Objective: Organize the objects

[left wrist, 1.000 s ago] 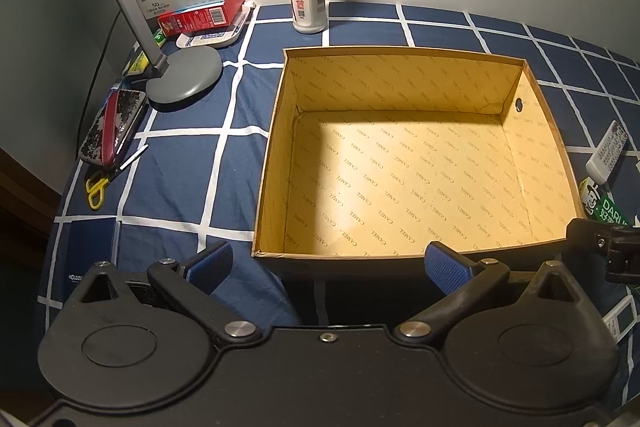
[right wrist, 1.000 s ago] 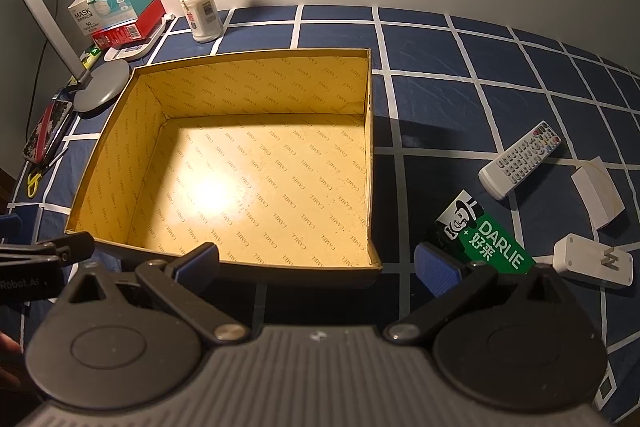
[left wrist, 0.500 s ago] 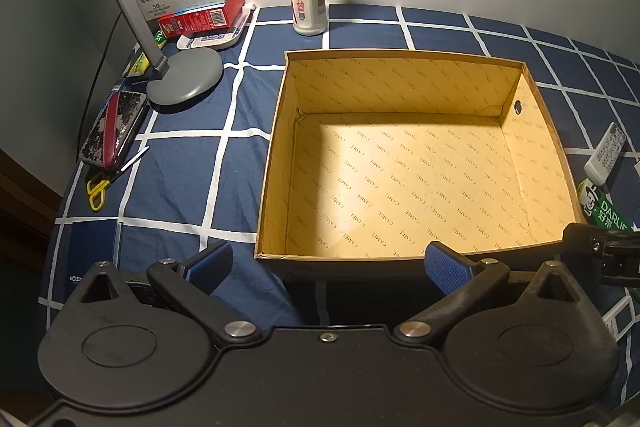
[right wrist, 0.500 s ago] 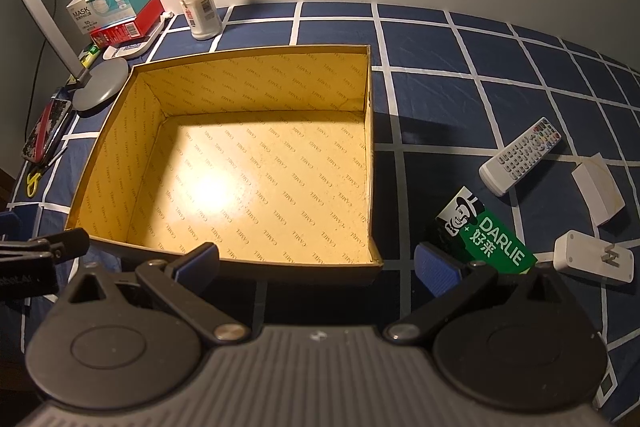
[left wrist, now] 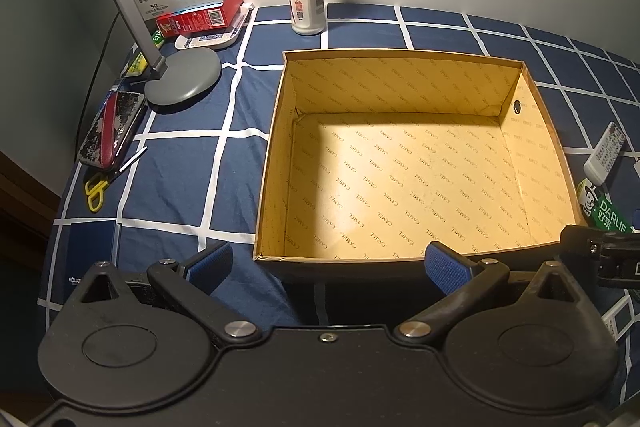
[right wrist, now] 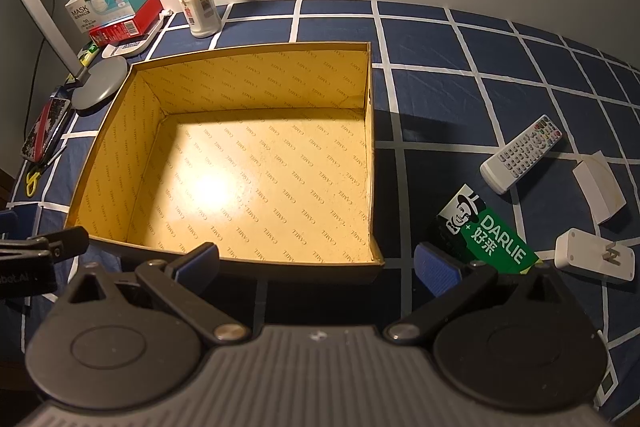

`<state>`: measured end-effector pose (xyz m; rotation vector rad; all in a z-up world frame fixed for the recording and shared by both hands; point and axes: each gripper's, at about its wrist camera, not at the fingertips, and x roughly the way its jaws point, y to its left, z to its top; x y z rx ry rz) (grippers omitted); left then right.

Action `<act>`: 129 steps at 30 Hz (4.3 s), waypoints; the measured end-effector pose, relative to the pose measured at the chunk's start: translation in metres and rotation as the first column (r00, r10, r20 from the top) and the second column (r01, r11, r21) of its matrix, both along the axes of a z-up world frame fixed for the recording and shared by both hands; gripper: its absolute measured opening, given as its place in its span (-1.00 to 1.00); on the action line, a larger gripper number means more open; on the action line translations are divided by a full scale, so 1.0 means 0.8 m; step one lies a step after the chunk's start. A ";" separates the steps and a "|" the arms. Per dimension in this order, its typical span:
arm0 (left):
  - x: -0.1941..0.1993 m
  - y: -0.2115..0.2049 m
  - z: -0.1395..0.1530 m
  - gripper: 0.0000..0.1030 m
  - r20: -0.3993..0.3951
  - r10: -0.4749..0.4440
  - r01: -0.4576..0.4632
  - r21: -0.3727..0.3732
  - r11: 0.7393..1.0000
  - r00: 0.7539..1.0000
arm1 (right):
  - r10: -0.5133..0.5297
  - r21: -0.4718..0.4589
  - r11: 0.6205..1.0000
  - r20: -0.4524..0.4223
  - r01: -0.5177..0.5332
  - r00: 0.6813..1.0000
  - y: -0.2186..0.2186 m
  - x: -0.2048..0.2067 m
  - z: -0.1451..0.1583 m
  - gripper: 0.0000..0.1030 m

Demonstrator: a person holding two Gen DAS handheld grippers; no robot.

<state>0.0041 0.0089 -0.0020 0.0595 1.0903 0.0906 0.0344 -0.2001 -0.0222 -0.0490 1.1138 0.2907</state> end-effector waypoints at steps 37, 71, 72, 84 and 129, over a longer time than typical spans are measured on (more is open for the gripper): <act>0.003 -0.039 -0.005 1.00 -0.003 -0.161 0.161 -0.052 0.986 0.987 | -0.174 0.026 0.985 0.031 0.173 0.984 -0.047 -0.022 0.008 1.00; 0.007 -0.240 -0.021 1.00 -0.031 -0.357 0.355 -0.046 0.934 0.934 | -0.393 -0.008 0.920 -0.011 0.393 0.919 -0.262 -0.029 -0.001 1.00; 0.008 -0.249 -0.022 1.00 -0.032 -0.353 0.351 -0.048 0.935 0.935 | -0.391 -0.007 0.920 -0.016 0.391 0.920 -0.273 -0.025 -0.002 1.00; 0.024 -0.377 -0.055 1.00 -0.089 -0.334 0.325 -0.096 0.941 0.939 | -0.389 -0.015 0.921 -0.061 0.389 0.919 -0.403 0.020 -0.024 1.00; 0.112 -0.585 -0.207 1.00 -0.346 -0.393 0.307 -0.278 0.910 0.852 | -0.272 0.004 0.955 -0.373 0.295 0.887 -0.523 0.161 -0.181 0.95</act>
